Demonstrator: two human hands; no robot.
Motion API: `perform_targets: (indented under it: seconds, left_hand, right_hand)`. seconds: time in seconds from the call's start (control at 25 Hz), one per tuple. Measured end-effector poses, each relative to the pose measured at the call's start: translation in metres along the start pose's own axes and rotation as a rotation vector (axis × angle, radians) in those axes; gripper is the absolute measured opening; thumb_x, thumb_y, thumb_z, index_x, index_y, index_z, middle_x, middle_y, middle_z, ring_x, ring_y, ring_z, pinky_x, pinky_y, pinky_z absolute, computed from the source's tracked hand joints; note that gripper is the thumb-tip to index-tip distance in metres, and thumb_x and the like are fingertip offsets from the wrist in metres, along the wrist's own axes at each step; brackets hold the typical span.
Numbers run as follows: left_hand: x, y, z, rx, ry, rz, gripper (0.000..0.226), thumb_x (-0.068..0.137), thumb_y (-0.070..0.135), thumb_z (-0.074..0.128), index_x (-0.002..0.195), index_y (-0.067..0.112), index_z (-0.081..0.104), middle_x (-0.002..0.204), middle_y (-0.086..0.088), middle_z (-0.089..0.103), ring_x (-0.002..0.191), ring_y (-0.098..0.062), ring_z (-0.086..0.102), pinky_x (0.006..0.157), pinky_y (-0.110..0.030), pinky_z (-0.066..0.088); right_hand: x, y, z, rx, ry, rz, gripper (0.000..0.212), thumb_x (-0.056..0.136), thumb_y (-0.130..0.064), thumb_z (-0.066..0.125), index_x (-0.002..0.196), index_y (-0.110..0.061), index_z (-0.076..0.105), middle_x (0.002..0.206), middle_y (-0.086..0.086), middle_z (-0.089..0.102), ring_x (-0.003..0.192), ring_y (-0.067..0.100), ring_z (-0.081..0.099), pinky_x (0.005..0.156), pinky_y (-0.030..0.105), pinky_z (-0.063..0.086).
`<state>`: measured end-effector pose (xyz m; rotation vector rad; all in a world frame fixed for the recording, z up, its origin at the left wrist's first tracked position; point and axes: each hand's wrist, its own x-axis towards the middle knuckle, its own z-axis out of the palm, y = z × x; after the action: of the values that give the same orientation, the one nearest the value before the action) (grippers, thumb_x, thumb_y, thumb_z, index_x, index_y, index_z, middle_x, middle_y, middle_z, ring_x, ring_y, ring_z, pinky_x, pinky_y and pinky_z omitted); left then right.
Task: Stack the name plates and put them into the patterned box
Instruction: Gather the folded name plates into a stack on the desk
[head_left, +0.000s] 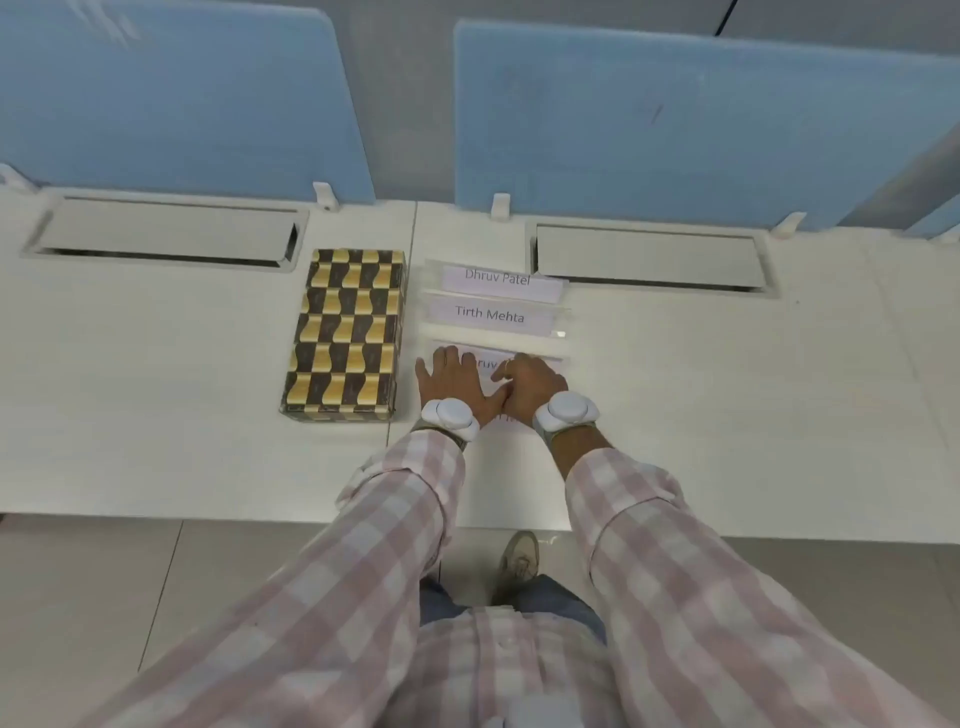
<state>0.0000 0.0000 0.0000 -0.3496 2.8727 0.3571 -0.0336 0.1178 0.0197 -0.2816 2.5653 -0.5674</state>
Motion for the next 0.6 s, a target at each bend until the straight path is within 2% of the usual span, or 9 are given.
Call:
perform_targets:
  seconds: [0.12, 0.24, 0.32, 0.44, 0.6]
  left_hand:
    - [-0.009, -0.002, 0.013, 0.111, -0.183, -0.034, 0.072, 0.077, 0.060, 0.059, 0.132, 0.013, 0.051, 0.134, -0.010, 0.050, 0.129, -0.030, 0.043, 0.111, -0.057, 0.025]
    - [-0.010, -0.007, 0.020, 0.264, -0.286, 0.034, 0.061, 0.075, 0.033, 0.072, 0.130, 0.016, 0.051, 0.131, -0.007, 0.049, 0.125, -0.028, 0.046, 0.108, -0.060, 0.028]
    - [-0.001, -0.011, 0.012, 0.303, -0.282, 0.096, 0.054, 0.078, 0.021, 0.071, 0.129, 0.019, 0.053, 0.130, -0.006, 0.050, 0.122, -0.026, 0.050, 0.103, -0.054, 0.034]
    - [0.025, -0.013, -0.012, 0.300, -0.186, 0.155, 0.051, 0.080, 0.020, 0.070, 0.128, 0.022, 0.057, 0.129, -0.006, 0.053, 0.118, -0.026, 0.054, 0.095, -0.047, 0.040]
    - [0.069, -0.017, -0.042, 0.279, -0.121, 0.147, 0.053, 0.081, 0.020, 0.070, 0.132, 0.025, 0.055, 0.129, -0.005, 0.053, 0.120, -0.026, 0.053, 0.097, -0.048, 0.040]
  right_hand:
    - [0.000, 0.013, 0.011, -0.115, -0.133, 0.047, 0.053, 0.070, -0.021, 0.081, 0.119, -0.024, 0.062, 0.134, 0.000, 0.055, 0.129, 0.024, 0.047, 0.102, 0.045, 0.038]
    - [0.000, 0.025, 0.018, -0.192, -0.143, 0.036, 0.049, 0.076, -0.014, 0.072, 0.122, -0.026, 0.060, 0.131, -0.001, 0.057, 0.125, 0.023, 0.049, 0.100, 0.043, 0.038]
    - [0.003, 0.023, 0.011, -0.246, -0.092, -0.020, 0.044, 0.077, -0.015, 0.068, 0.119, -0.027, 0.063, 0.127, -0.003, 0.061, 0.121, 0.022, 0.054, 0.098, 0.040, 0.038]
    - [0.011, 0.014, -0.012, -0.312, 0.018, -0.088, 0.043, 0.073, -0.020, 0.067, 0.115, -0.028, 0.065, 0.120, -0.007, 0.066, 0.114, 0.020, 0.059, 0.095, 0.039, 0.038]
    - [0.041, 0.000, -0.039, -0.303, 0.128, -0.119, 0.043, 0.078, -0.021, 0.066, 0.120, -0.029, 0.064, 0.122, -0.006, 0.064, 0.115, 0.021, 0.058, 0.093, 0.038, 0.038]
